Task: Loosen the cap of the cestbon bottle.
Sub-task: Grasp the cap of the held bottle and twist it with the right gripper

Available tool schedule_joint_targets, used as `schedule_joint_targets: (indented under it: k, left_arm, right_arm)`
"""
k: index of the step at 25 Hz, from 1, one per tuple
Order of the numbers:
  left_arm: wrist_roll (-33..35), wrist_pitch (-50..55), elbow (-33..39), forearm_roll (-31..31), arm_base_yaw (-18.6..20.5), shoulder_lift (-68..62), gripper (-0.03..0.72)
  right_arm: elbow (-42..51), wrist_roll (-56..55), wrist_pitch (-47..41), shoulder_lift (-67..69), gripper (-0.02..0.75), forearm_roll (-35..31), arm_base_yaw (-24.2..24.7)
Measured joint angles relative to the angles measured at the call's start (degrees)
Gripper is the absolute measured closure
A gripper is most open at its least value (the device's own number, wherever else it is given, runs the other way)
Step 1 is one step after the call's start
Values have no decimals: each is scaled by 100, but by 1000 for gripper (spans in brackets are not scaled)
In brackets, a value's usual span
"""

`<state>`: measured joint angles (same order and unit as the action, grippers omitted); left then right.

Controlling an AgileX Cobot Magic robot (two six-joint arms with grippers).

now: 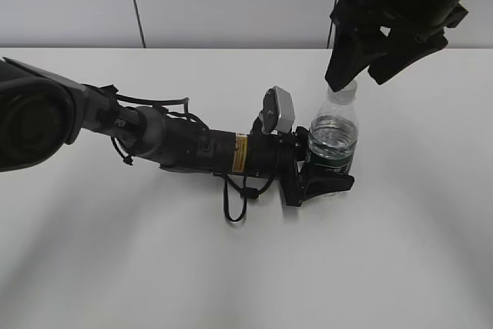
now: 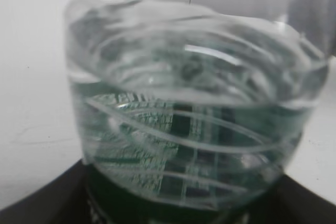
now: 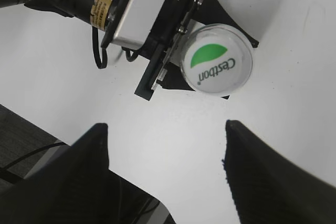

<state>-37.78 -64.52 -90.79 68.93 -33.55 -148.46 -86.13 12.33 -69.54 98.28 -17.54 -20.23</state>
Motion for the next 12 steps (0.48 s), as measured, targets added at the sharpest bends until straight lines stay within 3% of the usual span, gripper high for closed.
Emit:
schedule_joint_targets:
  k: [12]
  left_arm:
    - [-2, 14, 0, -19, -11, 0, 184]
  right_arm:
    - [-394, -760, -6, 607, 216, 54, 0]
